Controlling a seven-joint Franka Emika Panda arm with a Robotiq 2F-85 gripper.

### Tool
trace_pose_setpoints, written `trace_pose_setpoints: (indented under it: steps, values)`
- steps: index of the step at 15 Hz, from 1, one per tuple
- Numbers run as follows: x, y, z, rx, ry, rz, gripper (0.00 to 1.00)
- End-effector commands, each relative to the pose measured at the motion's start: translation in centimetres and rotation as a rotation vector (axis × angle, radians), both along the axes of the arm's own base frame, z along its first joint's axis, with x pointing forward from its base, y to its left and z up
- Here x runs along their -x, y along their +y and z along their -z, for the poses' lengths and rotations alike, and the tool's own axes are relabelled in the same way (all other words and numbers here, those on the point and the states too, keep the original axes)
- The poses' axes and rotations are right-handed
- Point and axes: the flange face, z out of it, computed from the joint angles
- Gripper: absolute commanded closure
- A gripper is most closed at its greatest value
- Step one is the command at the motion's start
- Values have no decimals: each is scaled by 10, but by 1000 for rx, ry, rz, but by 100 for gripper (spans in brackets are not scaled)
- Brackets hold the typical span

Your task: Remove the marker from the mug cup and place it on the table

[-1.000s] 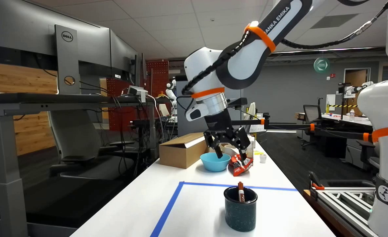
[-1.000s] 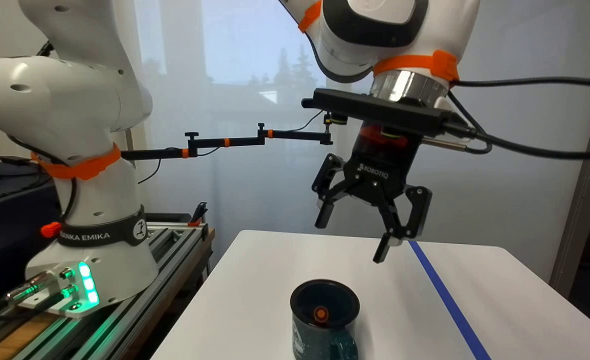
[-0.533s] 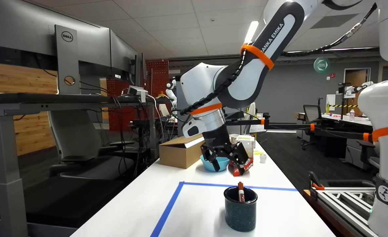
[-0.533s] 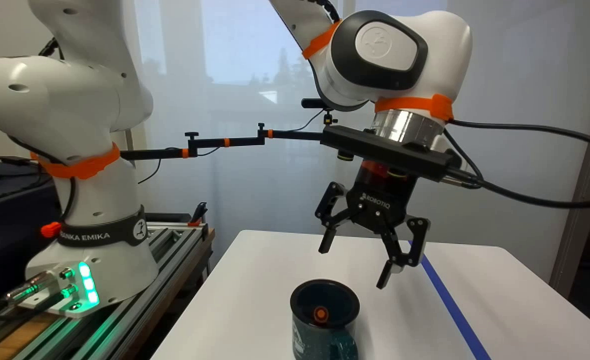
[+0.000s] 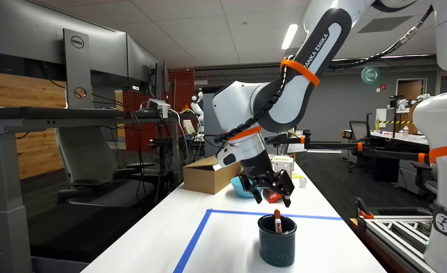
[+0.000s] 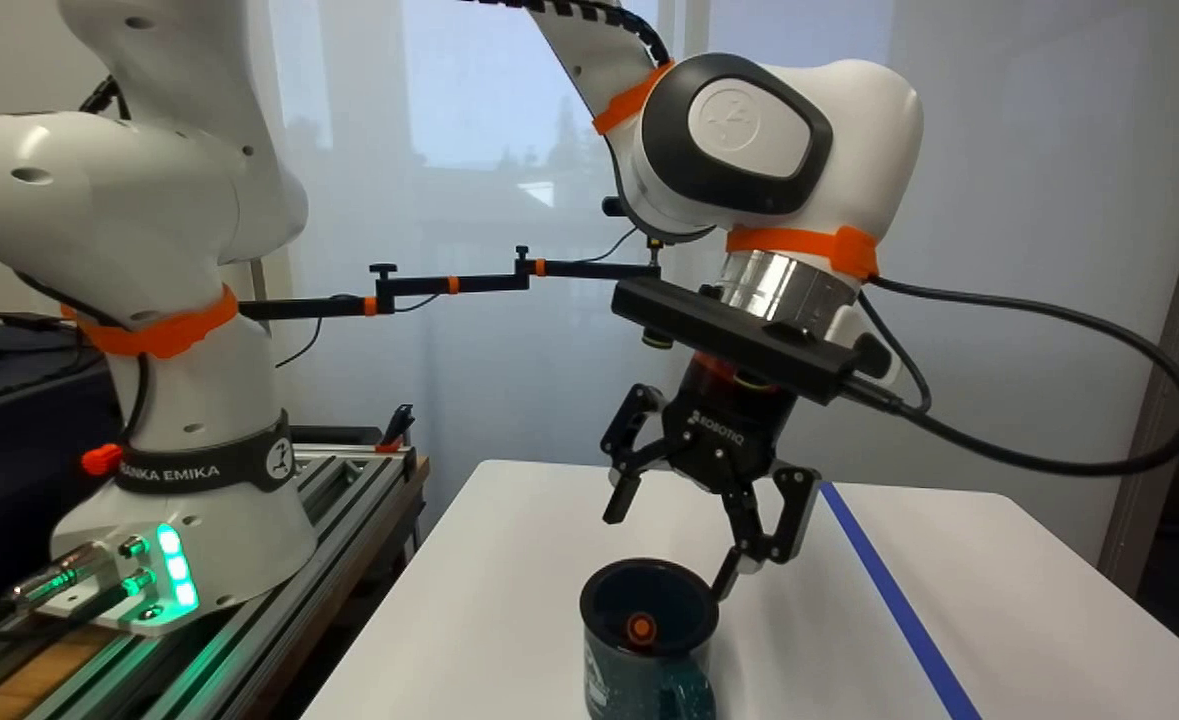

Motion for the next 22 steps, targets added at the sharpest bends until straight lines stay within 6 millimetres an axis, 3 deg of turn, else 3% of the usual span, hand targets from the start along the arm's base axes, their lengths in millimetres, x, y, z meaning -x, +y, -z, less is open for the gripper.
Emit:
trace_pose_setpoints:
  steps: [1,6,14,16,22]
  values:
    - [15,-2,10,7,6,11,0]
    - [21,-2,17,-1,18,23,0]
    - [26,-21,22,-3,19,62,0]
    - [27,-24,24,-4,21,68,8]
    - [28,-24,29,-6,27,68,7]
